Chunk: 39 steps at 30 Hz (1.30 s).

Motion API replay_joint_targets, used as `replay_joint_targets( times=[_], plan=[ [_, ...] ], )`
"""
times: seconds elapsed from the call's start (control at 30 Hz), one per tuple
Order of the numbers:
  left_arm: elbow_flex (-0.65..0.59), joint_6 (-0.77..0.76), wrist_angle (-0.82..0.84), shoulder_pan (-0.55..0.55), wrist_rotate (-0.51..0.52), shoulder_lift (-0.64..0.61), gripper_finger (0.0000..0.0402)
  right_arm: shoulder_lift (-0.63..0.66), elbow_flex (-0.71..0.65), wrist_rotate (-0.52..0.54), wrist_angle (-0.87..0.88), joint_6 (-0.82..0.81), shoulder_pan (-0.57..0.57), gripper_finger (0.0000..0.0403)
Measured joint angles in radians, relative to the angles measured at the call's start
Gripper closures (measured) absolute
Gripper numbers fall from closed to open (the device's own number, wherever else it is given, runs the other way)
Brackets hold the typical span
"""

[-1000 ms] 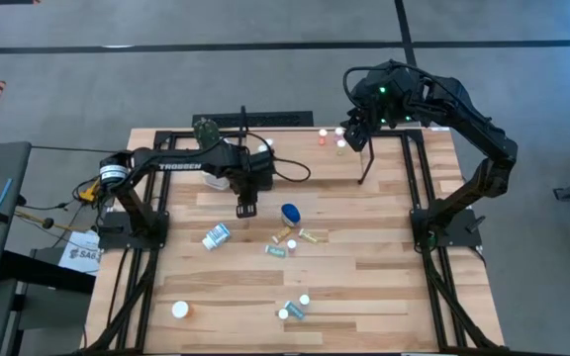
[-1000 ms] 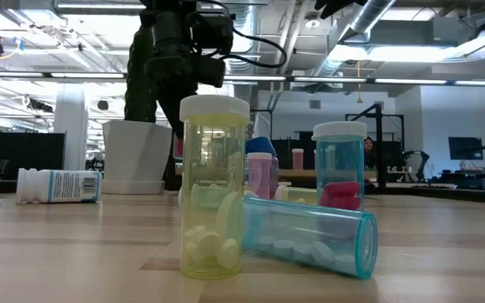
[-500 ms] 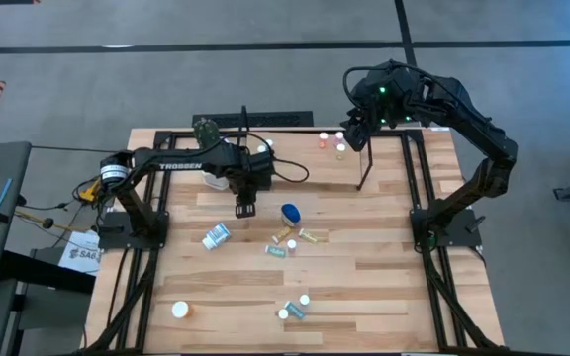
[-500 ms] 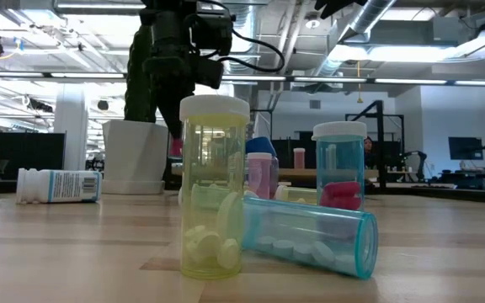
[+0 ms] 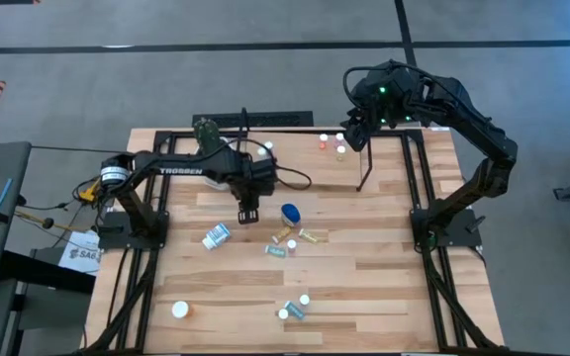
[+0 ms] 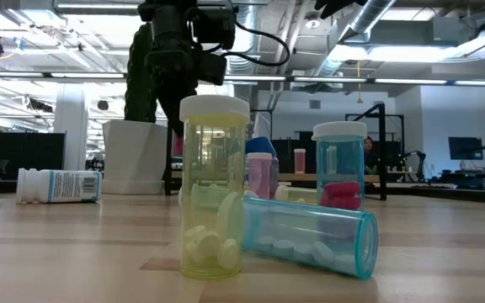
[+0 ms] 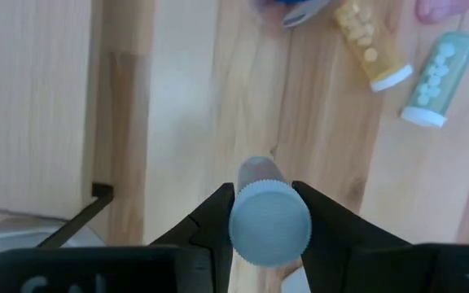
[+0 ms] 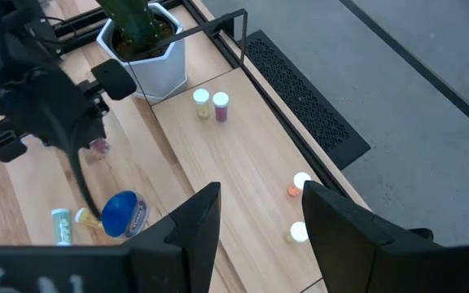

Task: Pick and place medicine bottles onto shelf by color
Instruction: Put the small blue pill bottle on the shelf

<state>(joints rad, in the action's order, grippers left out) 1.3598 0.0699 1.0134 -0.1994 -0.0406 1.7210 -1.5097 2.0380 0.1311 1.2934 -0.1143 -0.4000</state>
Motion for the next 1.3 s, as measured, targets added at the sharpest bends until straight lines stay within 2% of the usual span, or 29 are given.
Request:
replay_joint_targets(
  times=[0.23,0.43,0.57,0.8,0.9,1.3],
  plan=[
    [0.038,0.004,-0.012,0.025,0.028,0.000,0.0307,0.000,0.000,0.000,0.000,0.000,0.000,0.0207],
    [0.082,0.090,-0.004,0.023,0.060,0.008,0.0307,0.000,0.000,0.000,0.000,0.000,0.000,0.0207],
    [0.158,0.148,0.050,0.003,0.099,0.079,0.0302,0.000,0.000,0.000,0.000,0.000,0.000,0.0207],
    [0.367,0.284,0.176,-0.028,0.181,0.255,0.0286,0.000,0.000,0.000,0.000,0.000,0.000,0.0207],
    [0.404,0.339,0.172,-0.049,0.174,0.280,0.0287,0.000,0.000,0.000,0.000,0.000,0.000,0.0207],
    [0.405,0.453,0.113,-0.159,0.120,0.296,0.0289,0.000,0.000,0.000,0.000,0.000,0.000,0.0207]
  ],
)
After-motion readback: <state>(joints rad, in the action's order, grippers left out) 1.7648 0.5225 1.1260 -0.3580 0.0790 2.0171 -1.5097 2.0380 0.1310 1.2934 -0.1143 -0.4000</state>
